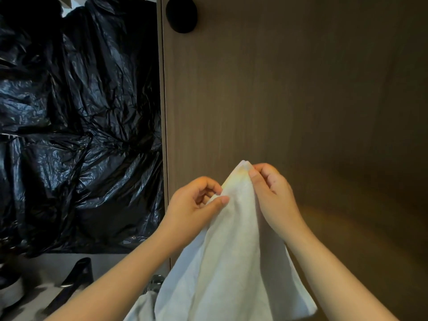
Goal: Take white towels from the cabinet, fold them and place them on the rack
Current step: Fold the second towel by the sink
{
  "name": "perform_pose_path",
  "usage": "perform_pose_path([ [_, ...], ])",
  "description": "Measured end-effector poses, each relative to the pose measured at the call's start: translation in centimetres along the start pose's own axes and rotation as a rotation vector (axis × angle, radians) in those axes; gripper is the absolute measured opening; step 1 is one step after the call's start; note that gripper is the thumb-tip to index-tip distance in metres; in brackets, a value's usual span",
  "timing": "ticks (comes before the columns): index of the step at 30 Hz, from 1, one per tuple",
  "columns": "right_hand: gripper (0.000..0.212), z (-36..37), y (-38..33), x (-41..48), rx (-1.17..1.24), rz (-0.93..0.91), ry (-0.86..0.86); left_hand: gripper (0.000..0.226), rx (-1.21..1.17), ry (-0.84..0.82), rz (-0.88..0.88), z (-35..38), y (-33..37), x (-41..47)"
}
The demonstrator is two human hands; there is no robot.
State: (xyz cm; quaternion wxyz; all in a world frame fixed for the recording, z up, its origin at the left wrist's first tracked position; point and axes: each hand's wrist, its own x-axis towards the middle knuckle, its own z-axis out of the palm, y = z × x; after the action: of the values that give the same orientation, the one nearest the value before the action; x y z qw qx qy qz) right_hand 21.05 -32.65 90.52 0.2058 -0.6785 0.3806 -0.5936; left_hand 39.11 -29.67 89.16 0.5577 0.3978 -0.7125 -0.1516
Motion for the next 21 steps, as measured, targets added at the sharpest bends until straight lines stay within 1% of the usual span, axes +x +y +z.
perform_pose_path([
  [4, 0.014, -0.4, -0.3, 0.4, -0.051, -0.025, -0.093, 0.006, -0.011, 0.009, -0.014, 0.1, 0.0, -0.3],
  [7, 0.011, -0.6, -0.6, 0.8, -0.067, -0.073, -0.058, 0.006, -0.047, 0.011, -0.019, 0.2, 0.3, -0.4],
  [10, 0.008, -0.5, -1.1, 1.3, -0.113, -0.147, -0.012, 0.01, -0.023, -0.067, -0.007, 0.5, 0.4, -0.4],
  [13, 0.009, -0.9, -1.9, 2.1, -0.137, -0.188, 0.016, 0.012, 0.033, -0.149, -0.021, 0.5, -0.1, -0.6],
  [17, 0.011, -1.7, -2.6, 2.8, -0.151, -0.205, 0.042, 0.021, 0.213, -0.179, -0.03, 0.6, -1.4, -1.1],
  [21, 0.008, -2.4, -3.0, 3.3, -0.146, -0.186, 0.064, 0.013, 0.338, -0.265, -0.068, 0.7, -3.2, -2.0],
])
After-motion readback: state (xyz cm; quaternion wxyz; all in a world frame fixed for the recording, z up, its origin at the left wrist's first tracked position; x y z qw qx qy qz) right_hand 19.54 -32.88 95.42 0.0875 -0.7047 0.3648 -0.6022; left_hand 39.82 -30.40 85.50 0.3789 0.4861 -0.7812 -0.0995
